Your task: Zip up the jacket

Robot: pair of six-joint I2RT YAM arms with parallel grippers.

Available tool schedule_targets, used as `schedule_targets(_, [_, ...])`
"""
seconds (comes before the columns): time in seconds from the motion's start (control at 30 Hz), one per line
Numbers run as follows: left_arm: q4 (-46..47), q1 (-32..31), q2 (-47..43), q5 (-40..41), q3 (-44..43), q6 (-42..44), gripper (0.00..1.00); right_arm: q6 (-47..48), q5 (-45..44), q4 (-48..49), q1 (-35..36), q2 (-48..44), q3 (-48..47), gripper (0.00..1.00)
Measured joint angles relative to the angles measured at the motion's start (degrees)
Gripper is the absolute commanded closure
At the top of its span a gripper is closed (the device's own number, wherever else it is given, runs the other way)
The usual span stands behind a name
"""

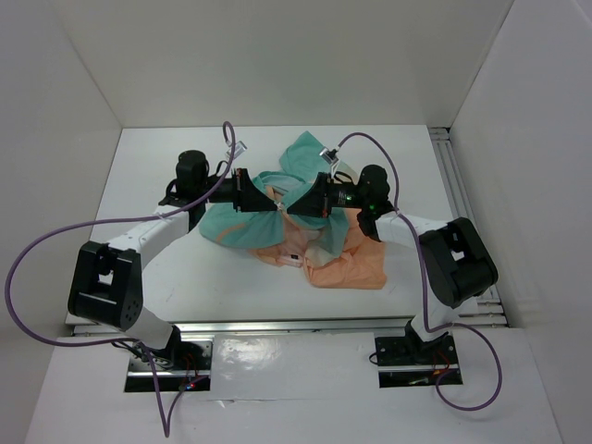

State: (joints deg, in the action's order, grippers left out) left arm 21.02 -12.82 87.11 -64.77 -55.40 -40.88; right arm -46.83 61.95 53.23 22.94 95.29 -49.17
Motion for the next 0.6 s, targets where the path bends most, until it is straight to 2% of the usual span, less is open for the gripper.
schedule_targets(0.6, [-0.15,0.07,0.00,0.02,0.00,0.17,1.00,0.00,0.02,-0.09,0.00,0.00,-0.37,1.00])
